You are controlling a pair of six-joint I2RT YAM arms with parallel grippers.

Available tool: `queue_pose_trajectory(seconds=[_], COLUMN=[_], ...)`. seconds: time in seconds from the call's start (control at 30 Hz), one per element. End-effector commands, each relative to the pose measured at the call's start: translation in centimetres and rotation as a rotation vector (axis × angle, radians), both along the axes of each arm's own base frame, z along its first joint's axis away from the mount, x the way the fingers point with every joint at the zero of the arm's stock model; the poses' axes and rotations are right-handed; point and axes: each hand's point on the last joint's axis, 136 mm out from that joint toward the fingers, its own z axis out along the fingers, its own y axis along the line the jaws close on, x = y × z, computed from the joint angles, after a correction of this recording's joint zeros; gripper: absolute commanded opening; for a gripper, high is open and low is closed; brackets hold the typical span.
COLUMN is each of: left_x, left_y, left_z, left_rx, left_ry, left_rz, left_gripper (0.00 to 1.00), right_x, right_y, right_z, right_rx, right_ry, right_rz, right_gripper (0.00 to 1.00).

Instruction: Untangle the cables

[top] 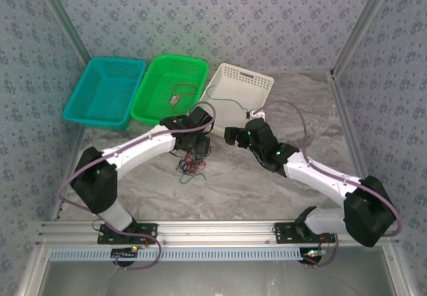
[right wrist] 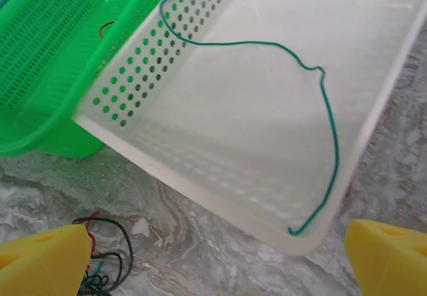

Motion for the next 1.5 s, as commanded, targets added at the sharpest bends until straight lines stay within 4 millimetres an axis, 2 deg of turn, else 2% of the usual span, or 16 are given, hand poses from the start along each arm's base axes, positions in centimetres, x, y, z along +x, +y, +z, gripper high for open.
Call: queue_pose_trajectory(seconds=[0.0,0.3,0.5,0.63,0.73,0.83,1.03,1.17,1.27,1.47], left_x=[0.3,0.9,0.9,0.8,0.7,0.8,0.4,-0.5,-0.9,-1.1], left_y=[0.5,0.2,0.1,0.1,-0.1,-0.6,-1.9,-3.2,-3.2,-3.2], left_z=[0.3,-0.8,-1.2,-1.5,-1.2,0.2,4.2,6.9,8.3,11.1], left_rx=[0.075,0.151,0.160,0.165,0.144,0.090,-0.096,-0.269,-0.359,-0.569], left_ry=[-0.001,0.016,0.022,0.031,0.028,0.001,-0.094,-0.123,-0.117,-0.108], left_rz=[-0.006,-0.008,-0.011,-0.011,-0.012,-0.012,-0.057,-0.122,-0.131,-0.145], left_gripper=[0.55,0.47,0.36,0.30,0.16,0.00,0.00,0.00,0.00,0.00], right_x=[-0.1,-0.6,-0.8,-1.2,-1.8,-2.8,-5.4,-6.1,-6.3,-6.2], right_y=[-1.6,-2.5,-2.4,-1.4,0.2,2.2,6.3,7.9,9.2,11.9], right_z=[0.6,0.5,0.7,1.1,1.6,1.9,3.2,2.7,3.0,3.4], right_rx=[0.012,0.015,0.024,0.044,0.072,0.109,0.187,0.180,0.183,0.094], right_ry=[-0.032,-0.039,-0.048,-0.071,-0.100,-0.127,-0.208,-0.210,-0.245,-0.344], right_rz=[-0.077,-0.097,-0.075,-0.007,0.100,0.239,0.537,0.643,0.700,0.793], right_gripper=[1.00,1.00,1.00,1.00,1.00,1.00,1.00,1.00,1.00,0.88])
